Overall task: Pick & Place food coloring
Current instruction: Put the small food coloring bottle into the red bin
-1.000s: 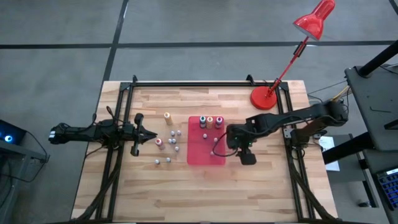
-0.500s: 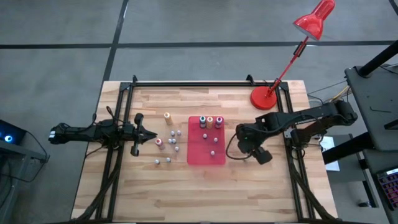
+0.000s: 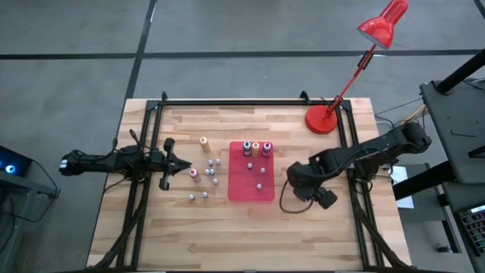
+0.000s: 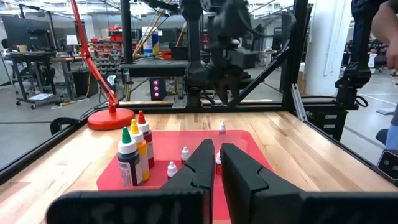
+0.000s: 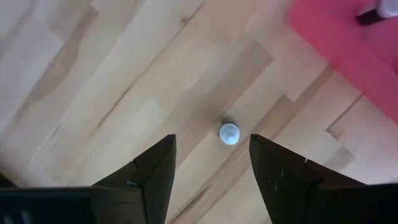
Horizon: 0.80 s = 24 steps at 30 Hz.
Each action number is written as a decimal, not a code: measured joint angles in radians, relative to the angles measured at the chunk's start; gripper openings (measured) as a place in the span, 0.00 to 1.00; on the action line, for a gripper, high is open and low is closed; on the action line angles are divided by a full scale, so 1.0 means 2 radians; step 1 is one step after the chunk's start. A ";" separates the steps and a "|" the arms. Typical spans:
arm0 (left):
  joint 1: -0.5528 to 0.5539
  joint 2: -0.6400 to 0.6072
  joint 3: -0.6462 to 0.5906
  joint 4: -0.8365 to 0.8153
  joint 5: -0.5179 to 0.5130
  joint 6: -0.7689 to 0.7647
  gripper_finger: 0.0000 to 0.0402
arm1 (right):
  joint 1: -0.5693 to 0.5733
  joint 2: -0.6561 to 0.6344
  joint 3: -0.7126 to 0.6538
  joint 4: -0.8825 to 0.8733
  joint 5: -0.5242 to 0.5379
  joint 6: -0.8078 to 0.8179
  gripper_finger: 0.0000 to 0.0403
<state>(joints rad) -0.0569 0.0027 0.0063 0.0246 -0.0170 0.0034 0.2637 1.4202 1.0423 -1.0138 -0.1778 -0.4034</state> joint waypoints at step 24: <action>0.000 0.000 0.000 0.000 0.000 0.000 0.01 | 0.019 0.081 -0.018 0.056 0.043 0.074 0.49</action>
<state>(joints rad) -0.0570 0.0027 0.0063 0.0246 -0.0170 0.0036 0.3008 1.5831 1.0054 -0.9020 -0.0927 -0.2546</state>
